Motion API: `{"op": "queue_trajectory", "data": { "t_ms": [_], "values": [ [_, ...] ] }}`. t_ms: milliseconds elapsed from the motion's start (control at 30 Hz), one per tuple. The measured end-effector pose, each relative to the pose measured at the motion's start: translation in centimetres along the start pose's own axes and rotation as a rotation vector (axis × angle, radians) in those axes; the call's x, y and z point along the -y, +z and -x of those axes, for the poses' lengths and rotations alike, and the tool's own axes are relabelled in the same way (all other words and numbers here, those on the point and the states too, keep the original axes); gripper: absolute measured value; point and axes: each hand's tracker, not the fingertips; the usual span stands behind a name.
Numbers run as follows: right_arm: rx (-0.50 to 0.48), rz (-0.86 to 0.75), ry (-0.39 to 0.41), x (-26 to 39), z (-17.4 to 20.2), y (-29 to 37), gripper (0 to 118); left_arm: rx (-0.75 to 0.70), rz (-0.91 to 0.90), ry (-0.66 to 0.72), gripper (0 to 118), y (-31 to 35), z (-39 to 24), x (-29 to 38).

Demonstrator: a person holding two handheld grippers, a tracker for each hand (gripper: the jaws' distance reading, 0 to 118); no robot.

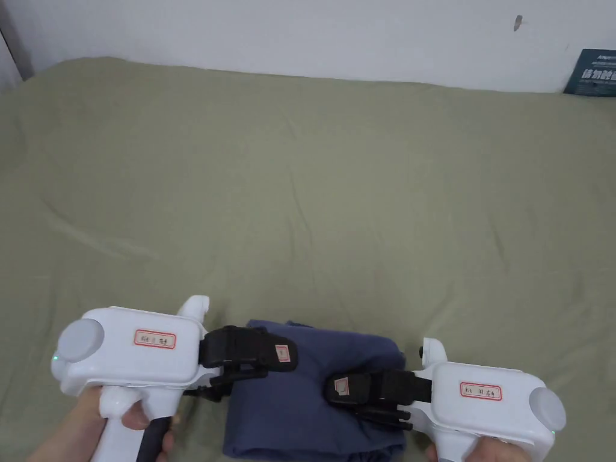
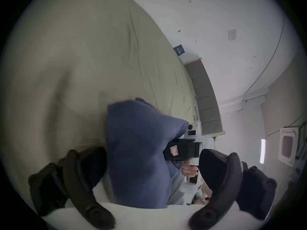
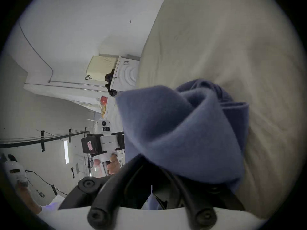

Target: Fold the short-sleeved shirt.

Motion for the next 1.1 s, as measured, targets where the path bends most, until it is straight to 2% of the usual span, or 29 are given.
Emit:
{"op": "queue_trajectory", "data": {
  "t_ms": [33, 67, 100, 133, 167, 200, 233, 267, 300, 367, 400, 433, 467, 533, 600, 633, 667, 933, 1100],
  "values": [
    [0.003, 0.000, -0.003, 0.0, 0.1, 0.0, 0, 0.022, 0.000, 0.002, 110, -0.7, 0.3, 0.0],
    [0.006, -0.002, -0.002, 0.0, 0.1, 0.0, 0, -0.012, -0.025, -0.002, 97, -0.9, -0.1, 0.1],
    [0.005, -0.004, -0.007, 0.0, 0.1, 0.1, 0, -0.105, -0.033, -0.015, 77, -0.9, -0.2, 0.1],
    [0.007, -0.011, -0.016, -0.1, 0.1, 0.1, 0, -0.184, -0.046, -0.040, 38, -1.1, 0.3, 0.2],
    [0.041, -0.021, -0.013, -0.1, 0.5, 0.2, 0, -0.081, -0.030, 0.017, 29, -1.0, 0.8, 0.3],
    [0.060, -0.023, 0.009, -0.2, 1.1, 0.4, 0, -0.044, -0.047, 0.055, 29, -0.6, 0.9, 0.3],
    [0.138, -0.054, 0.079, -0.2, 2.5, 1.0, 0, -0.070, -0.041, 0.033, 29, -0.5, 0.7, 0.4],
    [0.269, -0.107, 0.186, 0.1, 4.6, 1.7, 0, -0.084, -0.044, 0.018, 29, -0.6, 0.1, 0.5],
    [0.399, -0.135, 0.328, 0.6, 6.9, 2.3, 0, -0.099, -0.045, 0.003, 29, -0.6, -0.3, 0.6],
    [0.761, -0.333, 0.690, 3.3, 12.2, 3.4, 0, -0.124, -0.043, -0.012, 29, -0.4, -0.9, 0.6],
    [0.928, -0.468, 0.797, 4.6, 13.9, 3.6, 0, -0.136, -0.039, -0.021, 29, -0.6, -1.1, 0.5],
    [1.049, -0.591, 0.864, 5.7, 14.9, 3.9, 0, -0.146, -0.036, -0.026, 29, -0.6, -1.3, 0.4],
    [1.095, -0.691, 0.894, 6.3, 15.7, 4.6, 0, -0.155, -0.037, -0.030, 29, -0.5, -1.4, 0.4],
    [1.129, -0.852, 0.919, 7.4, 16.8, 5.6, 0, -0.164, -0.037, -0.037, 29, -0.5, -2.1, 0.8],
    [1.160, -0.946, 0.952, 8.5, 17.9, 6.2, 0, -0.168, -0.038, -0.042, 29, -0.4, -2.2, 0.9],
    [1.148, -0.955, 0.975, 8.4, 18.3, 6.6, 0, -0.168, -0.038, -0.040, 29, -0.3, -2.2, 1.0],
    [1.175, -0.949, 0.968, 8.4, 18.6, 6.6, 0, -0.170, -0.038, -0.040, 29, -0.4, -2.5, 1.0],
    [1.131, -0.978, 0.931, 7.9, 19.0, 6.6, 0, -0.178, -0.021, -0.076, 29, 0.7, -4.1, 0.3],
    [1.111, -0.952, 0.963, 6.9, 19.3, 4.9, 0, -0.227, -0.046, -0.089, 29, 4.4, -3.9, -1.6]
  ]
}}
